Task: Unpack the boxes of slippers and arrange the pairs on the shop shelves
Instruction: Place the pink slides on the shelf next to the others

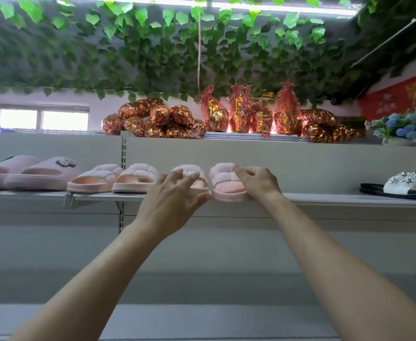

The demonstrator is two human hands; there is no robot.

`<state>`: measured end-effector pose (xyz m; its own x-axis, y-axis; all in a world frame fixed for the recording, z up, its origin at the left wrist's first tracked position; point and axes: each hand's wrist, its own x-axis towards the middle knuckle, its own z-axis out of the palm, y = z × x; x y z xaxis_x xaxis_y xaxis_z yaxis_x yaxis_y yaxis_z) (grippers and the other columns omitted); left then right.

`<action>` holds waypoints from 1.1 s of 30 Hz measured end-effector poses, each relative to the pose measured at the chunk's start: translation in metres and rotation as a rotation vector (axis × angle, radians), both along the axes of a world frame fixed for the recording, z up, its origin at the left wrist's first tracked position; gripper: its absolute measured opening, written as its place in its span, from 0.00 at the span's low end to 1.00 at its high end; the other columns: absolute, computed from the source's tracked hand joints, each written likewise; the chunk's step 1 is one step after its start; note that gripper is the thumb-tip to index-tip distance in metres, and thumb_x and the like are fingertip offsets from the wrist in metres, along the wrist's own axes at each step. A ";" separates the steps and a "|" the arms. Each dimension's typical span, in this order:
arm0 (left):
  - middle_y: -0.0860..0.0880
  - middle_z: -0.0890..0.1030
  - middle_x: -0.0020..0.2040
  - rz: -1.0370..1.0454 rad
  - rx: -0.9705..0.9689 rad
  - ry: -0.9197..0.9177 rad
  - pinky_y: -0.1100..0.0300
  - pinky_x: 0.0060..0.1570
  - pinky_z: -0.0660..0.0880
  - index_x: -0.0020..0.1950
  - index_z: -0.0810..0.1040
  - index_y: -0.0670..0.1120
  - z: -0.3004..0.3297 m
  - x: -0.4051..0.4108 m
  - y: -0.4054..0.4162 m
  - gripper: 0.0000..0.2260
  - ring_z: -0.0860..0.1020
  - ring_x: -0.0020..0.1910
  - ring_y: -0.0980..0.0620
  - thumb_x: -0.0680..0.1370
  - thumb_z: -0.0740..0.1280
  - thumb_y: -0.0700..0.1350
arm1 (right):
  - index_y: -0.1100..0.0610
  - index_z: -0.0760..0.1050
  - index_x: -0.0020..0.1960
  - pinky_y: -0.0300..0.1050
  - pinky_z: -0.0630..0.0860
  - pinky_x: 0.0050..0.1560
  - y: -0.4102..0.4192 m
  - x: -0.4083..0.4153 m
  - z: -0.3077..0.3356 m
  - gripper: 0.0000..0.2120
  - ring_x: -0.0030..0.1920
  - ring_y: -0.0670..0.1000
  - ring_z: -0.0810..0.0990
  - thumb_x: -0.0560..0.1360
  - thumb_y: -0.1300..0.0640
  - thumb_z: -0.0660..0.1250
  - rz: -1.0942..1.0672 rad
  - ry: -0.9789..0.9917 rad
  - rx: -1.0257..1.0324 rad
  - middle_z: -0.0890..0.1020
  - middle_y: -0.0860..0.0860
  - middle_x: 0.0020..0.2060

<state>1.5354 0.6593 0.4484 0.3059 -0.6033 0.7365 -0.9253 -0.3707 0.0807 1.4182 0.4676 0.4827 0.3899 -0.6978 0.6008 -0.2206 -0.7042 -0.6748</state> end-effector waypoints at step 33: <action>0.41 0.64 0.77 -0.062 -0.046 0.006 0.46 0.71 0.63 0.77 0.64 0.51 -0.008 0.062 -0.056 0.26 0.62 0.76 0.41 0.82 0.57 0.62 | 0.50 0.66 0.76 0.52 0.66 0.70 0.014 0.034 -0.030 0.31 0.73 0.55 0.66 0.79 0.34 0.59 -0.140 0.397 -0.417 0.69 0.52 0.74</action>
